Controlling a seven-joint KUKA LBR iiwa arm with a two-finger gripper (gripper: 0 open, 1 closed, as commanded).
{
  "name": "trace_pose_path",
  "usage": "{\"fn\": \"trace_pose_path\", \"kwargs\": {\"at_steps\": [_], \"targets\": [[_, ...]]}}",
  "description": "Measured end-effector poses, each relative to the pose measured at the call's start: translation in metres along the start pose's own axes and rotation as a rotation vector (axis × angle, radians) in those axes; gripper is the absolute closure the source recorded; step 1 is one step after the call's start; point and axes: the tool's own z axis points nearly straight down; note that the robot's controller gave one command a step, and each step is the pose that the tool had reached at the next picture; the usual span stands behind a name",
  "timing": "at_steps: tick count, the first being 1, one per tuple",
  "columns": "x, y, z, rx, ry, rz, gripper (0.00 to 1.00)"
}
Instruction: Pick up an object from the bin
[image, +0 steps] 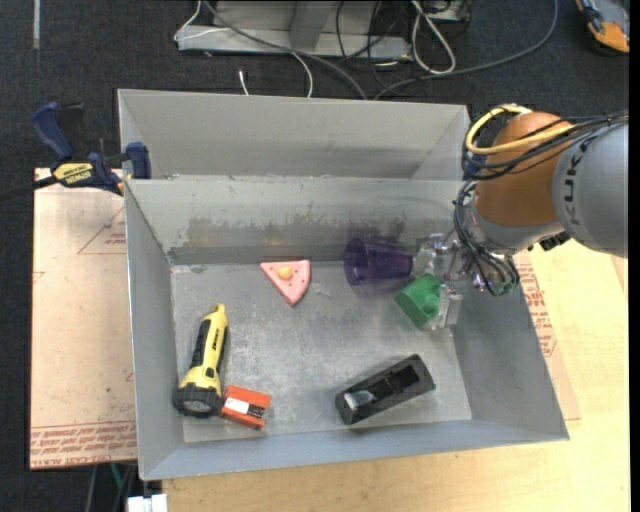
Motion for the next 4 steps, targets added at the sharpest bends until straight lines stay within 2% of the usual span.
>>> {"fn": "trace_pose_path", "kwargs": {"at_steps": [1, 2, 3, 4], "targets": [[0.008, -0.002, 0.005, -0.002, -0.001, -0.094, 0.0], [0.021, -0.01, 0.014, -0.002, 0.001, 0.175, 0.0], [0.015, -0.03, 0.017, -0.006, -0.004, 0.285, 1.0], [0.015, -0.03, 0.017, -0.006, -0.004, 0.285, 1.0]]}}
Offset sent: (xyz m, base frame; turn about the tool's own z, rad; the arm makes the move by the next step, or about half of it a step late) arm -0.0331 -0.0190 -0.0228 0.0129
